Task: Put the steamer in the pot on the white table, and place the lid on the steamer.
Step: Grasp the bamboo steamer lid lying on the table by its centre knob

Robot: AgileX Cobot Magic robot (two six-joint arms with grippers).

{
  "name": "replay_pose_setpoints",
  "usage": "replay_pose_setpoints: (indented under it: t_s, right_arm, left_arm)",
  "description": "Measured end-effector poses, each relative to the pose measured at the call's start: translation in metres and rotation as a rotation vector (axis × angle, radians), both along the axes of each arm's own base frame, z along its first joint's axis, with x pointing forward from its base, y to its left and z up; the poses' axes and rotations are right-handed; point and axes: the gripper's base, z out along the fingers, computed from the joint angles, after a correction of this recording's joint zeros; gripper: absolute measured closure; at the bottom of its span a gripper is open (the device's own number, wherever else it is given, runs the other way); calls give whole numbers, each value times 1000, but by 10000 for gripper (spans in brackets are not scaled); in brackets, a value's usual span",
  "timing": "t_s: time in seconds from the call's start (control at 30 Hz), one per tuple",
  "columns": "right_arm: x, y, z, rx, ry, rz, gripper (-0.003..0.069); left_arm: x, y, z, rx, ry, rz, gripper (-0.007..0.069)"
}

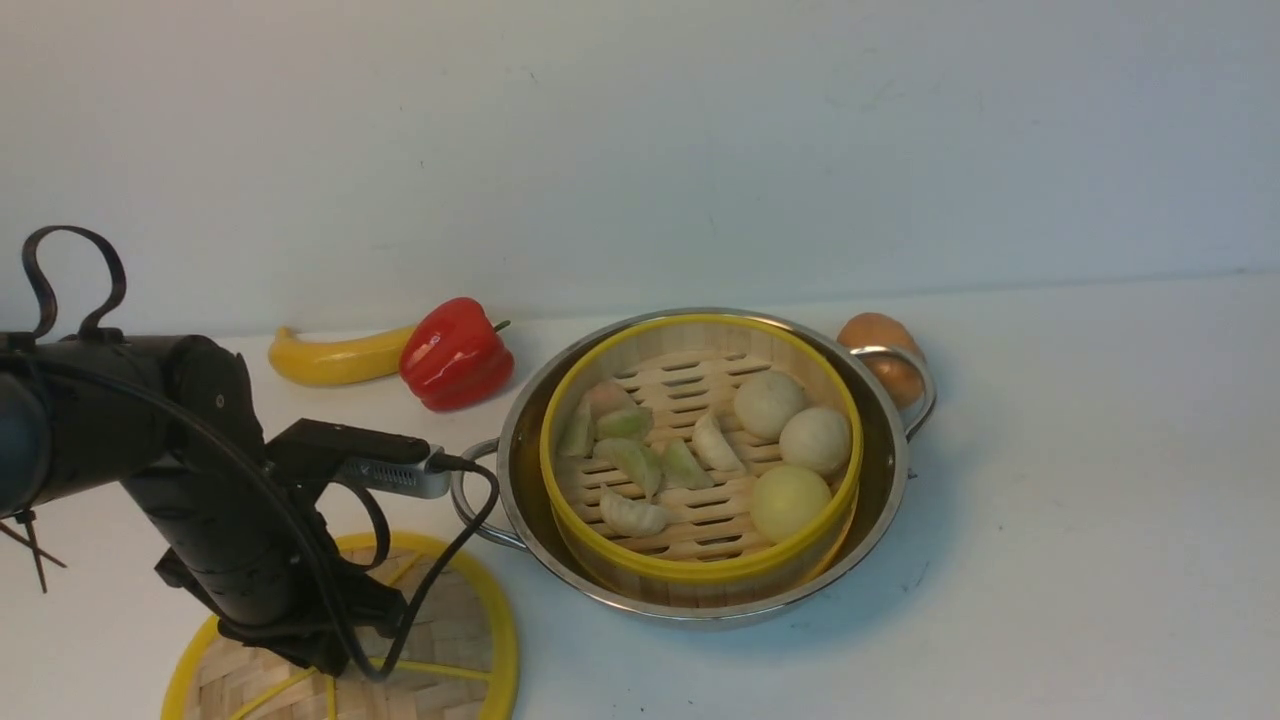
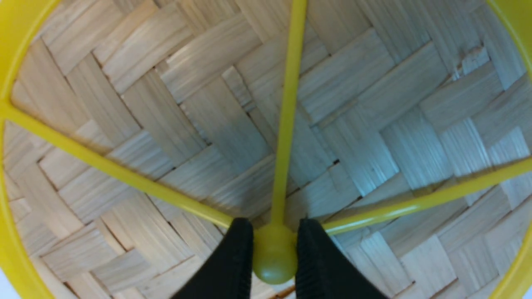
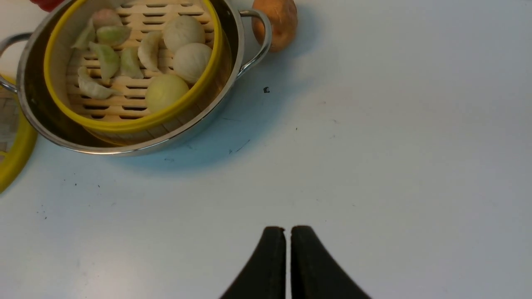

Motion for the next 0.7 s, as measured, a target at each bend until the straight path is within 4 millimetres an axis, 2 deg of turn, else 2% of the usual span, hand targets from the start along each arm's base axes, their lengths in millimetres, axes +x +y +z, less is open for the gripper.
replay_pose_setpoints:
  t_s: [0.2,0.4,0.43,0.57,0.7]
  right_arm:
    - [0,0,0,0,0,0,617]
    - [0,0,0,-2,-1,2,613]
    - [0,0,0,-4,-1,4,611]
    - [0,0,0,-6,-2,5,609]
    - [0,0,0,-5,-1,6,606]
  left_arm:
    - [-5,1,10,0,-5,-3,502]
    - [-16,4,33,25,-39,-10,502]
    - [-21,7,42,47,-42,-9,502]
    - [-29,10,54,77,-37,-15,502]
    - [-37,13,77,93,-30,-9,502]
